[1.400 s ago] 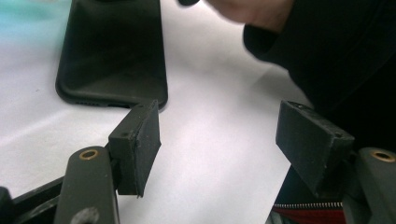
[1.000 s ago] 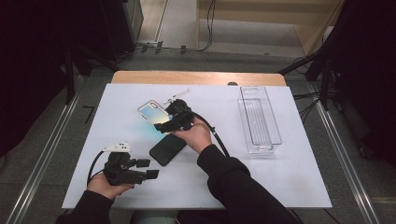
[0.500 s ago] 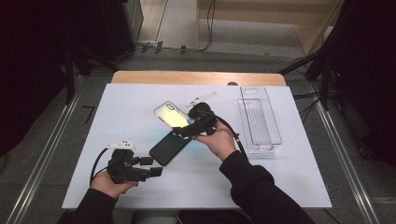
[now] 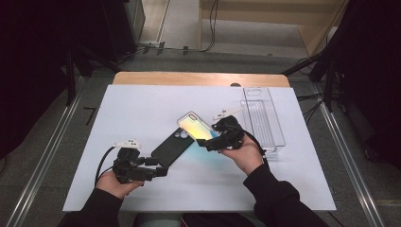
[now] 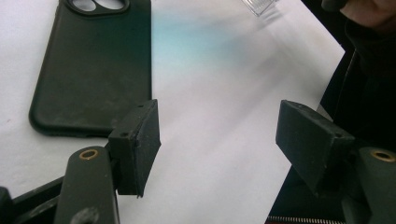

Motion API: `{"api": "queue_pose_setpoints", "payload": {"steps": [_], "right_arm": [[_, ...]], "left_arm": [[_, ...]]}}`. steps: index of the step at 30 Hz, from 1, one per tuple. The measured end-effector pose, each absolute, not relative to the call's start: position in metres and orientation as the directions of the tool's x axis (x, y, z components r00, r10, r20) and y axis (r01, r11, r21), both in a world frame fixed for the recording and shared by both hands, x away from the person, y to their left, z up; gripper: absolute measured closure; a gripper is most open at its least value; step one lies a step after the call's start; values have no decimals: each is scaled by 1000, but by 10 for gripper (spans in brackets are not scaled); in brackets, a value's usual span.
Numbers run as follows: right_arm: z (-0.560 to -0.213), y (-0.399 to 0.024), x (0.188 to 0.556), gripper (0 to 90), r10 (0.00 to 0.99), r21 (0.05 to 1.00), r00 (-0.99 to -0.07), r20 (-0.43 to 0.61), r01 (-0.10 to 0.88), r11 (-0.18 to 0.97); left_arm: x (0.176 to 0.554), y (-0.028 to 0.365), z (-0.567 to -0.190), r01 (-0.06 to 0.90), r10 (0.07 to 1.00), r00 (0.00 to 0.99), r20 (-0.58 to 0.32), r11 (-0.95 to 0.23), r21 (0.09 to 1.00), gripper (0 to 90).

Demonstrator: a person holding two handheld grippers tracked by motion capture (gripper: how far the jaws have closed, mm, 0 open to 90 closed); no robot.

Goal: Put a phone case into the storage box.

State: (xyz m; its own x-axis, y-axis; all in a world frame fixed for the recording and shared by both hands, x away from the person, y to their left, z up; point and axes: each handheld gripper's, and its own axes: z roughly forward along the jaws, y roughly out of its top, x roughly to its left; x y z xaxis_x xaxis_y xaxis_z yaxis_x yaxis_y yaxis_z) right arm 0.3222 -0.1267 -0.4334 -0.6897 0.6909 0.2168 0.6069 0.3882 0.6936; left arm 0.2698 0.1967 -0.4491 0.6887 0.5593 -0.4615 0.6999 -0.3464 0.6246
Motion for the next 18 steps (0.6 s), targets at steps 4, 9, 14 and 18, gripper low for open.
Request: {"api": "queue_pose_setpoints", "payload": {"steps": [4, 9, 14, 18], "right_arm": [[-437, -136, 315, 151, 698, 693, -681, 221, 613, 379], [-441, -142, 307, 151, 706, 702, -668, 234, 618, 353], [-445, -142, 302, 151, 708, 708, -655, 262, 629, 320], [-451, -141, 297, 151, 718, 717, -624, 310, 649, 254]], "left_arm": [[272, 193, -449, 703, 562, 686, -462, -346, 622, 307], [275, 186, -447, 703, 570, 684, -456, -345, 622, 307], [278, 181, -443, 704, 580, 678, -451, -336, 626, 306], [282, 177, -440, 710, 584, 669, -459, -320, 628, 306]]}}
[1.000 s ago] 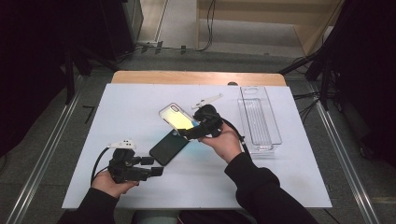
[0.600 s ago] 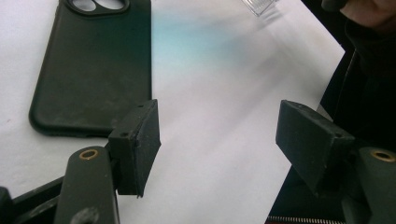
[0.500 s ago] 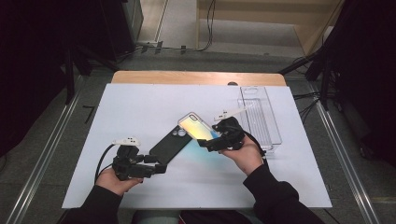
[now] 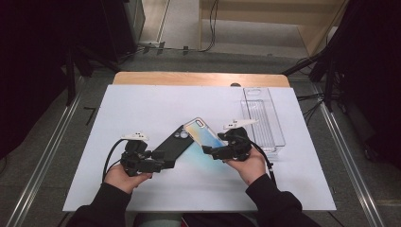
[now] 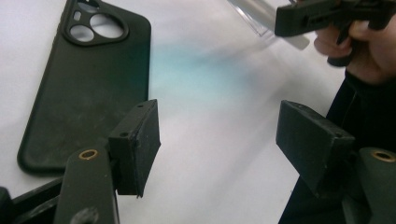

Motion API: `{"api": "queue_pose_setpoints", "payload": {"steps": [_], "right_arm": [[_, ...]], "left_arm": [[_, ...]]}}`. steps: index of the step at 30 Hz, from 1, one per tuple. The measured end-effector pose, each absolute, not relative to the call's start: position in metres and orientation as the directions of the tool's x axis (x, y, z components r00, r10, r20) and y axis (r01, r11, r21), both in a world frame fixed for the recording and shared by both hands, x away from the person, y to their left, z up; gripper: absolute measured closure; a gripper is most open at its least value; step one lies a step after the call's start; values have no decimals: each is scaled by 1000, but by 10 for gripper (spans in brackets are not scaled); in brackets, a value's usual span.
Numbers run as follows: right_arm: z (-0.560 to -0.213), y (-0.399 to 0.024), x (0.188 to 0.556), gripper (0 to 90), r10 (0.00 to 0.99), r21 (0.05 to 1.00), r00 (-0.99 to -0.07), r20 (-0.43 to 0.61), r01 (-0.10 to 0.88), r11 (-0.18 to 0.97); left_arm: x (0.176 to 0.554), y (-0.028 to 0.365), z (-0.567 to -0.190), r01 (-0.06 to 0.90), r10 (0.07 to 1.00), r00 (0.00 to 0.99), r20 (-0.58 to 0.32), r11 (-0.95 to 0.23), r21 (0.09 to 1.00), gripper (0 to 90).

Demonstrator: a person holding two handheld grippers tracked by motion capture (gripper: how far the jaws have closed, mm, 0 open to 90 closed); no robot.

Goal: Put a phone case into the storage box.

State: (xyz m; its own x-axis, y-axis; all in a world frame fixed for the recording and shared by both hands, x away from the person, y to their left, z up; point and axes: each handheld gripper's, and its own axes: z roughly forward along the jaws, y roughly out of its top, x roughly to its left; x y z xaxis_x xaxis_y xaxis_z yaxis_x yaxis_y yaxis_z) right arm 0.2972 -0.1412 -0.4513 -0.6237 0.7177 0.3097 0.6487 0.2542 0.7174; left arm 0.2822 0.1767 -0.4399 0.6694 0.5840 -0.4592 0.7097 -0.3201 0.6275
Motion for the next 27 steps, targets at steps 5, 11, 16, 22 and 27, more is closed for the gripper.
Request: {"api": "queue_pose_setpoints", "payload": {"steps": [5, 11, 16, 22, 27], "right_arm": [[-457, -138, 295, 151, 731, 720, -603, 320, 656, 226], [-465, -131, 293, 150, 750, 719, -579, 318, 663, 208], [-469, -124, 291, 151, 759, 725, -566, 322, 663, 186], [-471, -117, 289, 150, 770, 732, -545, 331, 664, 155], [-472, -113, 289, 151, 779, 737, -528, 338, 663, 129]], "left_arm": [[289, 170, -437, 717, 604, 654, -455, -302, 628, 305], [296, 166, -438, 733, 625, 632, -458, -291, 615, 277], [300, 163, -437, 743, 642, 611, -463, -265, 614, 276], [308, 159, -434, 752, 653, 594, -470, -242, 613, 276], [315, 153, -434, 788, 668, 552, -499, -223, 573, 291]]}}
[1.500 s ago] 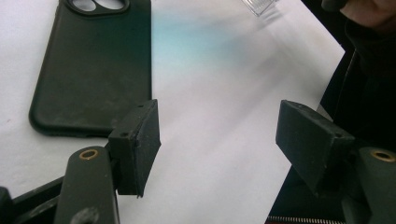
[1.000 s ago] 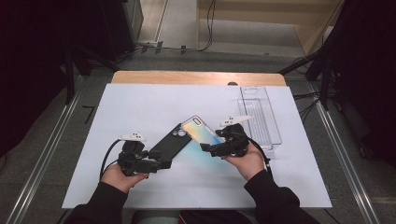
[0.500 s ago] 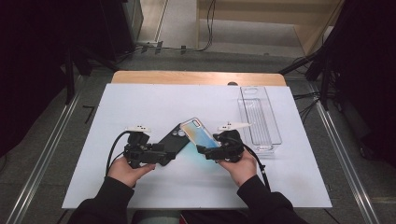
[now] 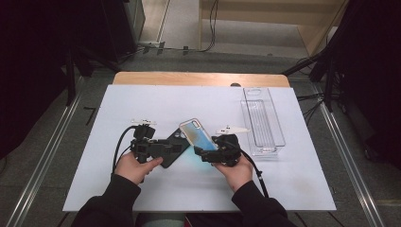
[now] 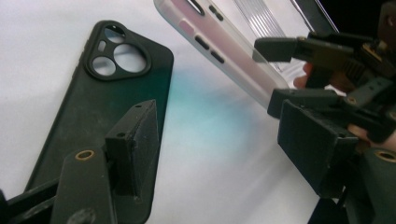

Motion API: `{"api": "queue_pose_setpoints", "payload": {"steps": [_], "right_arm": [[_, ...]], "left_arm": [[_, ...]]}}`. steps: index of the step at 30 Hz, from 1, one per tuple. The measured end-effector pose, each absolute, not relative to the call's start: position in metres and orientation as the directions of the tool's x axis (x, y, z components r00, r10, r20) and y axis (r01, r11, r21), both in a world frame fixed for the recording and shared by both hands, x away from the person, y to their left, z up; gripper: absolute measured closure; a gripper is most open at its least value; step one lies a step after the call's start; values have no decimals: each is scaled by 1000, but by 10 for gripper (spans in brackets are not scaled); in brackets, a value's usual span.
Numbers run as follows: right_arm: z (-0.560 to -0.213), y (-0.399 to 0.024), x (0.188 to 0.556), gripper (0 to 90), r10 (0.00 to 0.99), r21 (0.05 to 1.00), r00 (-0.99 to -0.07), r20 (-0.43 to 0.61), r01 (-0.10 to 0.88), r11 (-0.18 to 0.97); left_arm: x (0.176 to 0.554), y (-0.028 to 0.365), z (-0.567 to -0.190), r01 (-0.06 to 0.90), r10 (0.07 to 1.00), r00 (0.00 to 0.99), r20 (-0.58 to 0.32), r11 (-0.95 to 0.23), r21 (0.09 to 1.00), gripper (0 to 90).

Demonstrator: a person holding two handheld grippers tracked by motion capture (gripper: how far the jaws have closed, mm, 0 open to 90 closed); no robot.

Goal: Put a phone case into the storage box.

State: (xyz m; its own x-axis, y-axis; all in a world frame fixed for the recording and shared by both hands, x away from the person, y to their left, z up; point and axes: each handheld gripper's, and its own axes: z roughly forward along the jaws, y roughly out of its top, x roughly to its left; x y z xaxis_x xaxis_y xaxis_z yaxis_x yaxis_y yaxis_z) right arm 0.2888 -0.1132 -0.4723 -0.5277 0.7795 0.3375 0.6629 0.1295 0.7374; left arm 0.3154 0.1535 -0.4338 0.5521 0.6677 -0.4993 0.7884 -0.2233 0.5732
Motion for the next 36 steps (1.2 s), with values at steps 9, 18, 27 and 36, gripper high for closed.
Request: {"api": "queue_pose_setpoints", "payload": {"steps": [9, 18, 27, 36], "right_arm": [[-476, -106, 289, 150, 790, 750, -481, 381, 660, 40], [-483, -93, 285, 150, 781, 743, -449, 434, 669, -28], [-484, -92, 281, 150, 786, 751, -432, 443, 657, -62], [-484, -89, 279, 150, 782, 759, -414, 466, 641, -113]], "left_arm": [[331, 139, -431, 777, 684, 551, -478, -213, 592, 292], [344, 132, -430, 779, 699, 535, -475, -190, 597, 292], [355, 121, -432, 784, 707, 525, -474, -186, 592, 291], [364, 112, -435, 823, 711, 468, -525, -134, 552, 348]]}}
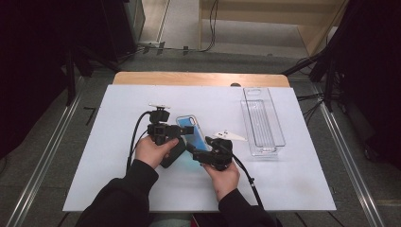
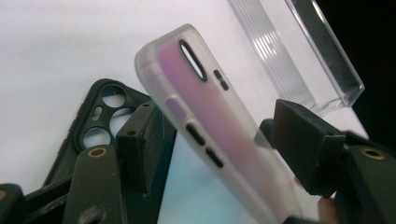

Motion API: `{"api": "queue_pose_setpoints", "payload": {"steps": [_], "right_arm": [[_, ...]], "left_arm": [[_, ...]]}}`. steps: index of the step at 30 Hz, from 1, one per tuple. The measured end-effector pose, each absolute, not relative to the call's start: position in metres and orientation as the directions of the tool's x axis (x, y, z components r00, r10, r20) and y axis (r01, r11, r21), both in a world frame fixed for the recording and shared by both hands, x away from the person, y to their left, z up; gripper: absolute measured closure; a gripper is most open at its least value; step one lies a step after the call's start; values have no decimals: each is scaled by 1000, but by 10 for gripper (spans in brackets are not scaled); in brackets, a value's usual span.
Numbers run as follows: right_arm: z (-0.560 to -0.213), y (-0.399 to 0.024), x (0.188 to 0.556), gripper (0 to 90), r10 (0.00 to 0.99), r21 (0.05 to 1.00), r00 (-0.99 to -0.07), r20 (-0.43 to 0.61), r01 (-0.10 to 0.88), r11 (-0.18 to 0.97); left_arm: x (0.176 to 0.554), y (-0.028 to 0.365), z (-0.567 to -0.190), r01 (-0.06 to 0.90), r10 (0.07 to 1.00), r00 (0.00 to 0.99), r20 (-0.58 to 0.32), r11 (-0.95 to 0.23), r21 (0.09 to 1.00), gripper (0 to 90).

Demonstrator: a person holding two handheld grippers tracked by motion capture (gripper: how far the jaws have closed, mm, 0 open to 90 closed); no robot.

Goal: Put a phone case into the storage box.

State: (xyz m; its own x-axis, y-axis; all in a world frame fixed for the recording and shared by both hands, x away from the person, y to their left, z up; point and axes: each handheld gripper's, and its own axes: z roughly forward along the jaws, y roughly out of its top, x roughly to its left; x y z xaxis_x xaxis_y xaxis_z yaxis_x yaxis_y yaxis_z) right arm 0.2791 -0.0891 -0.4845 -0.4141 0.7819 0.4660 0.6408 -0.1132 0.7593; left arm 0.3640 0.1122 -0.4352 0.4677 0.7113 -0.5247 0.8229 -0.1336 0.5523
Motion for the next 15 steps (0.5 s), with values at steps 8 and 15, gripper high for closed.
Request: {"api": "queue_pose_setpoints", "payload": {"steps": [8, 15], "right_arm": [[-484, -83, 278, 150, 771, 780, -424, 475, 608, -147], [-484, -80, 277, 149, 774, 811, -452, 443, 570, -132]], "left_arm": [[370, 116, -435, 864, 704, 392, -593, -59, 500, 575], [372, 122, -433, 885, 654, 359, -666, -13, 465, 764]]}}
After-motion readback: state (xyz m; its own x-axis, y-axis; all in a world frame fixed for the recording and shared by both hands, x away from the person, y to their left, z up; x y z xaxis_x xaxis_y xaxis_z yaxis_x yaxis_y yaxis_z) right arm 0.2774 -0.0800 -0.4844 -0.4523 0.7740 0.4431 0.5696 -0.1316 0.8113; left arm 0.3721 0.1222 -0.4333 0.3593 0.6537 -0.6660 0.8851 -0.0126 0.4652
